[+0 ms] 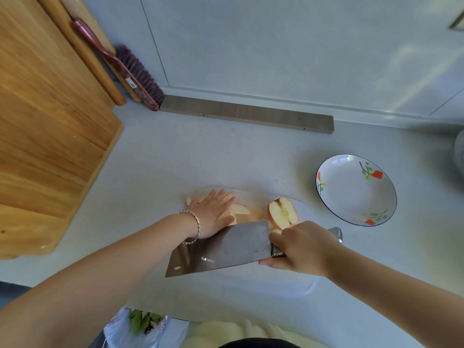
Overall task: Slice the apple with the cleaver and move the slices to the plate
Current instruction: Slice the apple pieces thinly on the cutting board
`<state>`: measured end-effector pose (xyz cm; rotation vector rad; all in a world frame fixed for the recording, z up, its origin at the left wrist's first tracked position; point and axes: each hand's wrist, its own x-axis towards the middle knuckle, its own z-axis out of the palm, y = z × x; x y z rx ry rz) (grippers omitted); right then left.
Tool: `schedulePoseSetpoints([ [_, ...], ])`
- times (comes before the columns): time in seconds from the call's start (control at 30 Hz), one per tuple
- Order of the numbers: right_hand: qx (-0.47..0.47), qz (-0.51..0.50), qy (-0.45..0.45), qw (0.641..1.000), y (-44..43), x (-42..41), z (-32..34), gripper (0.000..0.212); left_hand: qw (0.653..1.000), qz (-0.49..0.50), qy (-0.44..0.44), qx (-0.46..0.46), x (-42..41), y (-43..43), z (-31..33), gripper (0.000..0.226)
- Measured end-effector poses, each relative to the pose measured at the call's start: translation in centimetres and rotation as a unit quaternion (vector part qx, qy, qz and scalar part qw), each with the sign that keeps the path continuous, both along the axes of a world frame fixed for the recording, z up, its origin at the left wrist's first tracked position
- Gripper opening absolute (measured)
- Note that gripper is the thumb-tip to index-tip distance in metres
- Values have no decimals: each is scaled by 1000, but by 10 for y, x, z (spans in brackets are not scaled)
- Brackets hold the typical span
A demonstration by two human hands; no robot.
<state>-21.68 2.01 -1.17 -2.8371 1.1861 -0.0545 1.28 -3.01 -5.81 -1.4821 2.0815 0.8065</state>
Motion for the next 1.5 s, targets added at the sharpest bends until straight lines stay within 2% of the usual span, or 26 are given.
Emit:
schedulePoseSetpoints([
  [0.13, 17, -25, -4, 1000, 8, -25, 4, 78, 998, 54, -1, -39, 16, -7, -6, 55],
  [0.2, 51, -47, 56, 996, 12, -36, 20, 74, 991, 106, 41, -77, 25, -9, -2, 54],
  [0.27, 106, -100, 85, 986, 18, -46, 34, 57, 960, 215, 128, -127, 32, -9, 4, 47],
  [0.3, 160, -166, 79, 970, 22, -51, 36, 48, 929, 284, 175, -162, 33, -9, 8, 41],
  [0.37, 272, -301, 12, 914, 31, -58, 33, 44, 854, 408, 224, -233, 31, -6, 15, 27],
  [0.4, 303, -347, -44, 886, 34, -58, 30, 47, 826, 446, 222, -261, 27, -2, 17, 23],
  [0.43, 337, -390, -112, 849, 37, -56, 27, 49, 814, 463, 215, -278, 20, 4, 19, 20],
  [0.47, 376, -434, -189, 796, 38, -52, 23, 49, 817, 456, 210, -285, 11, 12, 19, 16],
  [0.53, 464, -499, -304, 666, 38, -41, 17, 50, 858, 386, 222, -258, -12, 32, 16, 10],
  [0.57, 485, -512, -330, 627, 38, -35, 16, 51, 888, 329, 224, -230, -25, 41, 11, 12],
  [0.63, 497, -524, -352, 596, 39, -26, 11, 52, 943, 210, 192, -172, -48, 54, 4, 31],
  [0.7, 489, -534, -358, 589, 43, -20, 2, 52, 966, 151, 154, -144, -65, 58, -3, 53],
  [0.8, 485, -539, -334, 602, 51, -12, -9, 53, 974, 127, 113, -149, -80, 58, -12, 61],
  [0.9, 485, -541, -307, 615, 58, -6, -16, 53, 964, 162, 132, -161, -85, 61, -18, 61],
  [1.07, 479, -558, -312, 601, 65, -1, -22, 53, 937, 241, 197, -156, -89, 70, -24, 59],
  [1.3, 470, -561, -306, 610, 64, 2, -26, 54, 912, 309, 232, -141, -93, 69, -23, 51],
  [1.4, 472, -561, -313, 604, 63, 2, -25, 53, 923, 282, 230, -125, -95, 69, -18, 47],
  [1.5, 476, -564, -322, 593, 63, 1, -23, 53, 921, 302, 228, -94, -96, 67, -14, 42],
])
